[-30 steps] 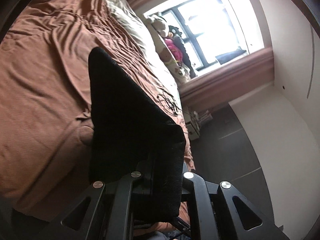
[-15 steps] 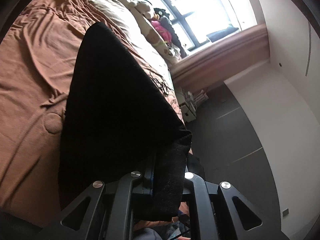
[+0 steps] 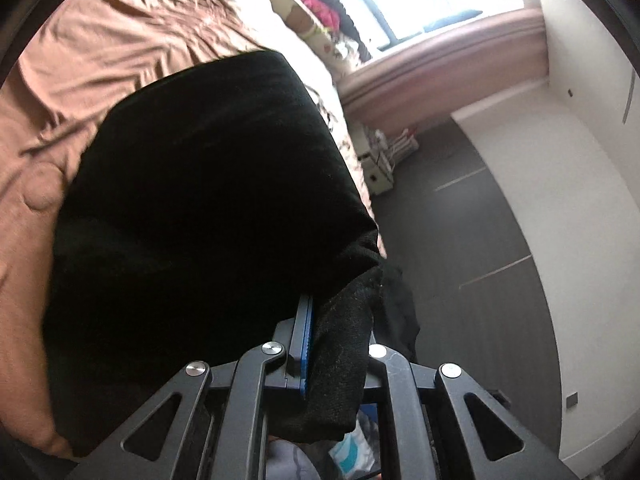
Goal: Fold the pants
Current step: 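Lift the held pants edge with the left gripper and fold it over the pants, then open the left gripper to release the folded pants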
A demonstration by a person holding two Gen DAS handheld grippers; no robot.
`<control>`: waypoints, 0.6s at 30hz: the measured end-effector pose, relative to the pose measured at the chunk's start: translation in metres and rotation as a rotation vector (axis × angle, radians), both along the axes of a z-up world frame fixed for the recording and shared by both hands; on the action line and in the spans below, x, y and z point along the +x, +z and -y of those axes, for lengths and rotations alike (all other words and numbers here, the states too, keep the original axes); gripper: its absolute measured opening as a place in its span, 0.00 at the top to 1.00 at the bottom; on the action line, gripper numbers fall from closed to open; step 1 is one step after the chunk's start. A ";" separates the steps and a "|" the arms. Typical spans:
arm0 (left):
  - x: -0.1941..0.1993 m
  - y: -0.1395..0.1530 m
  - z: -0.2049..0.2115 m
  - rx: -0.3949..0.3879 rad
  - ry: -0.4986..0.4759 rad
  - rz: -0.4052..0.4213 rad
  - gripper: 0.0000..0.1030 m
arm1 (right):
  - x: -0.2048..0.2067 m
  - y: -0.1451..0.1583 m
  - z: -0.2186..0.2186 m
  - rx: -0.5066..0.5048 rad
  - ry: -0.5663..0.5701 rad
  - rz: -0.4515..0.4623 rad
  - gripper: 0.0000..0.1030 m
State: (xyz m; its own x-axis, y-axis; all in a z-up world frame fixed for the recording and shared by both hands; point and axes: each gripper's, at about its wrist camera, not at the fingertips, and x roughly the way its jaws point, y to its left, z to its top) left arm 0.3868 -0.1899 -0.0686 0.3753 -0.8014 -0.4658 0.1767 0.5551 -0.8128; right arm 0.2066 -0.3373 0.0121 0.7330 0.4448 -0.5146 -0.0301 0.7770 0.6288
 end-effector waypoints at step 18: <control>-0.002 -0.036 0.065 0.148 -0.110 -0.086 0.83 | 0.000 -0.016 0.020 0.056 -0.019 -0.027 0.00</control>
